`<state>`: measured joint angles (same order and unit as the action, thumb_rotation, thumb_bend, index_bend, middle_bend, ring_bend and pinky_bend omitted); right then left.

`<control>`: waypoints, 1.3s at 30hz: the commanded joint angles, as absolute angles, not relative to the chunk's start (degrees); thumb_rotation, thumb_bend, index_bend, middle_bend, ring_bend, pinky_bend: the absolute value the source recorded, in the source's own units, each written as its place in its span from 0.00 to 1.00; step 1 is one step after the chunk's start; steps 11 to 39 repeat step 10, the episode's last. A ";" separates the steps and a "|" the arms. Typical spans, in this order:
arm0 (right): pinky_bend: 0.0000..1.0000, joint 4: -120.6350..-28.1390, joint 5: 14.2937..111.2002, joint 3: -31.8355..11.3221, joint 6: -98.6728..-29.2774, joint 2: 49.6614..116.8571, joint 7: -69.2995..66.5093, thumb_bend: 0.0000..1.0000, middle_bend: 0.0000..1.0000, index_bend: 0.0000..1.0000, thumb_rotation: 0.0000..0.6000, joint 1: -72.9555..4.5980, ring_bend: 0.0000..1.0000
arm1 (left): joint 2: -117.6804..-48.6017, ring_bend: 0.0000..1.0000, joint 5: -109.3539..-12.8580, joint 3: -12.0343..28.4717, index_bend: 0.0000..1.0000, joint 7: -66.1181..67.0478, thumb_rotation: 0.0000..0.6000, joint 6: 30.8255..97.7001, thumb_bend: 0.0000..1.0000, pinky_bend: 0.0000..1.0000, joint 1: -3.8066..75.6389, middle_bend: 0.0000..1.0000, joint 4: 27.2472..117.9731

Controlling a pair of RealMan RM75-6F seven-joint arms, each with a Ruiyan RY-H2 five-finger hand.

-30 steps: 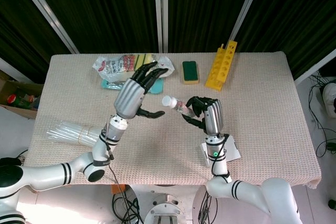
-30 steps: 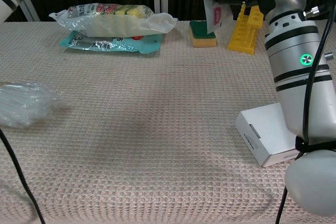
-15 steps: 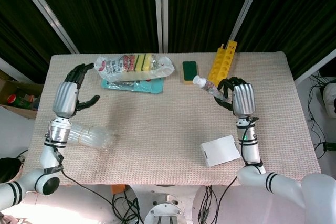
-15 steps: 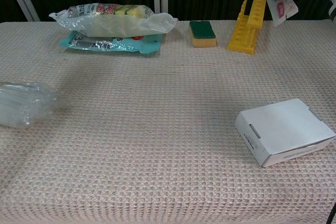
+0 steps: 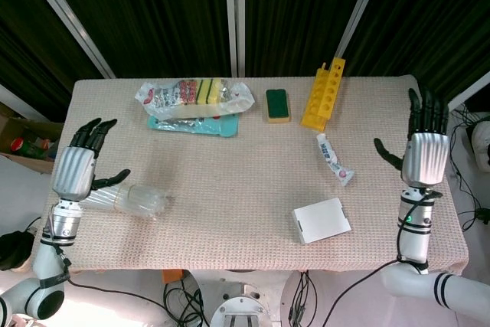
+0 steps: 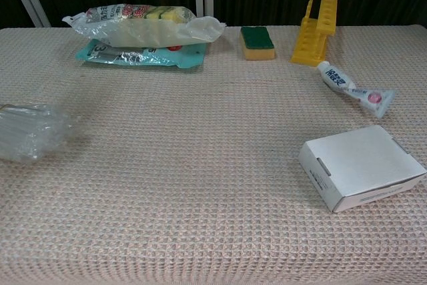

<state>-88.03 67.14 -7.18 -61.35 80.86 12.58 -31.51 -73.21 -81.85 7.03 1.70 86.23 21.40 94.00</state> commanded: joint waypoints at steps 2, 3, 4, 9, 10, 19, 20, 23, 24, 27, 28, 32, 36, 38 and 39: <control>0.00 -94.85 68.65 -0.34 -78.70 73.67 18.87 0.00 0.00 0.00 1.00 -17.92 0.00 | -72.79 0.09 -84.68 2.24 0.10 7.58 0.00 90.87 0.00 0.16 15.88 0.15 95.16; 0.00 -94.44 68.85 0.13 -80.66 73.57 18.37 0.00 0.00 0.00 1.00 -16.29 0.00 | -72.73 0.09 -84.78 1.43 0.10 8.41 0.00 91.43 0.00 0.16 14.87 0.15 95.22; 0.00 -93.83 69.03 0.49 -82.49 73.64 17.59 0.00 0.00 0.00 1.00 -14.71 0.00 | -72.72 0.09 -84.87 0.95 0.10 9.06 0.00 91.88 0.00 0.15 14.12 0.15 95.28; 0.00 -89.53 71.25 1.60 -88.48 74.82 11.00 0.00 0.00 0.00 1.00 -8.51 0.00 | -72.66 0.09 -84.50 -0.88 0.10 11.20 0.00 92.71 0.00 0.15 10.95 0.15 95.78; 0.00 -88.98 71.60 1.75 -88.67 74.97 10.04 0.00 0.00 0.00 1.00 -7.92 0.00 | -72.74 0.09 -84.51 -0.99 0.10 11.14 0.00 92.65 0.00 0.15 10.66 0.15 95.74; 0.00 -88.98 71.60 1.75 -88.67 74.97 10.04 0.00 0.00 0.00 1.00 -7.92 0.00 | -72.74 0.09 -84.51 -0.99 0.10 11.14 0.00 92.65 0.00 0.15 10.66 0.15 95.74; 0.00 -88.98 71.60 1.75 -88.67 74.97 10.04 0.00 0.00 0.00 1.00 -7.92 0.00 | -72.74 0.09 -84.51 -0.99 0.10 11.14 0.00 92.65 0.00 0.15 10.66 0.15 95.74; 0.00 -88.98 71.60 1.75 -88.67 74.97 10.04 0.00 0.00 0.00 1.00 -7.92 0.00 | -72.74 0.09 -84.51 -0.99 0.10 11.14 0.00 92.65 0.00 0.15 10.66 0.15 95.74; 0.00 -88.98 71.60 1.75 -88.67 74.97 10.04 0.00 0.00 0.00 1.00 -7.92 0.00 | -72.74 0.09 -84.51 -0.99 0.10 11.14 0.00 92.65 0.00 0.15 10.66 0.15 95.74; 0.00 -88.98 71.60 1.75 -88.67 74.97 10.04 0.00 0.00 0.00 1.00 -7.92 0.00 | -72.74 0.09 -84.51 -0.99 0.10 11.14 0.00 92.65 0.00 0.15 10.66 0.15 95.74; 0.00 -88.98 71.60 1.75 -88.67 74.97 10.04 0.00 0.00 0.00 1.00 -7.92 0.00 | -72.74 0.09 -84.51 -0.99 0.10 11.14 0.00 92.65 0.00 0.15 10.66 0.15 95.74; 0.00 -88.98 71.60 1.75 -88.67 74.97 10.04 0.00 0.00 0.00 1.00 -7.92 0.00 | -72.74 0.09 -84.51 -0.99 0.10 11.14 0.00 92.65 0.00 0.15 10.66 0.15 95.74; 0.00 -88.98 71.60 1.75 -88.67 74.97 10.04 0.00 0.00 0.00 1.00 -7.92 0.00 | -72.74 0.09 -84.51 -0.99 0.10 11.14 0.00 92.65 0.00 0.15 10.66 0.15 95.74; 0.00 -88.98 71.60 1.75 -88.67 74.97 10.04 0.00 0.00 0.00 1.00 -7.92 0.00 | -72.74 0.09 -84.51 -0.99 0.10 11.14 0.00 92.65 0.00 0.15 10.66 0.15 95.74; 0.00 -88.98 71.60 1.75 -88.67 74.97 10.04 0.00 0.00 0.00 1.00 -7.92 0.00 | -72.74 0.09 -84.51 -0.99 0.10 11.14 0.00 92.65 0.00 0.15 10.66 0.15 95.74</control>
